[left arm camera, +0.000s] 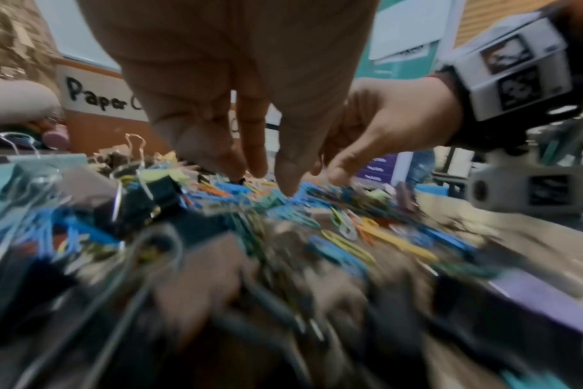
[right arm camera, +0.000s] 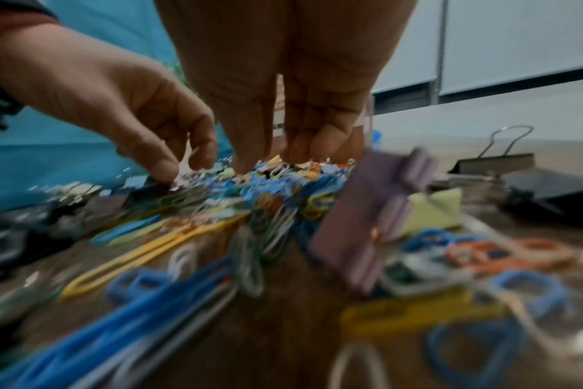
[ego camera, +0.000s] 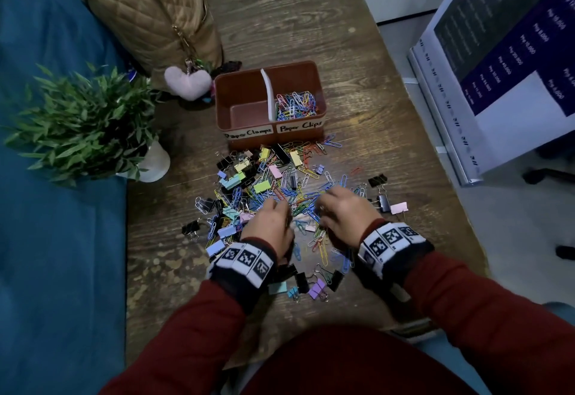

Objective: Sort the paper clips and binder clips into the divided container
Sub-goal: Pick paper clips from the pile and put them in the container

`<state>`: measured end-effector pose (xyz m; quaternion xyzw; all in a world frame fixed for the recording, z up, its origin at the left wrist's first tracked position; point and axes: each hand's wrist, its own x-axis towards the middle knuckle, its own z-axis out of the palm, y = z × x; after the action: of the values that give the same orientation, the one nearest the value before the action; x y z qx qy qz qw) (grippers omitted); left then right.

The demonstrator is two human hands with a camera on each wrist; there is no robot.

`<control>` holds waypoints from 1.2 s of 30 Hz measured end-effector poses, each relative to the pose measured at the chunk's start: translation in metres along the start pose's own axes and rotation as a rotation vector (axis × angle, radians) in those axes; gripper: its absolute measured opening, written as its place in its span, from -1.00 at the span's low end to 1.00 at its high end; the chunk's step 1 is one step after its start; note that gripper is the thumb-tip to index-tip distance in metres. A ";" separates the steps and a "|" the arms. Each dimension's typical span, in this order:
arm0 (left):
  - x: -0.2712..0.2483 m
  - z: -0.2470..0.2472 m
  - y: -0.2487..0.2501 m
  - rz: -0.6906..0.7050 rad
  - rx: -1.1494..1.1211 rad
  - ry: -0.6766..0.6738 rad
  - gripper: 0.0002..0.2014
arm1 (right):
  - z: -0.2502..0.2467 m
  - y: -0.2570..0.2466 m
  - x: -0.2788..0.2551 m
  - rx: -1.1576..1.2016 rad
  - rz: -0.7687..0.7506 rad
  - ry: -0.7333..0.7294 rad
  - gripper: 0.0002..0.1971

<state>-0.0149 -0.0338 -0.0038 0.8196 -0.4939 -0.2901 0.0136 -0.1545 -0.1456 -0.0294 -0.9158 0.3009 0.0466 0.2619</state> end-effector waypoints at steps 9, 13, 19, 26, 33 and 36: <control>0.039 -0.003 0.003 -0.099 -0.045 -0.080 -0.42 | -0.006 -0.008 0.026 -0.391 0.149 -0.331 0.27; 0.041 0.003 0.004 -0.050 -0.080 -0.061 -0.48 | 0.000 -0.018 0.029 -0.280 0.113 -0.292 -0.04; 0.036 0.015 0.008 -0.074 -0.130 -0.103 -0.21 | 0.008 -0.026 0.026 -0.100 0.114 -0.197 -0.50; 0.042 0.017 0.012 -0.014 -0.067 -0.087 -0.49 | 0.002 -0.021 0.024 0.042 0.175 -0.157 -0.69; 0.049 0.009 0.015 0.112 -0.021 -0.056 -0.82 | -0.050 0.001 0.044 0.306 0.416 -0.181 -0.83; 0.050 0.007 0.014 0.119 -0.045 -0.038 -0.85 | -0.076 0.006 0.055 0.506 0.458 -0.107 -0.78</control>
<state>-0.0124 -0.0800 -0.0288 0.7826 -0.5353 -0.3153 0.0395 -0.1181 -0.2170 0.0196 -0.7267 0.4866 0.0760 0.4788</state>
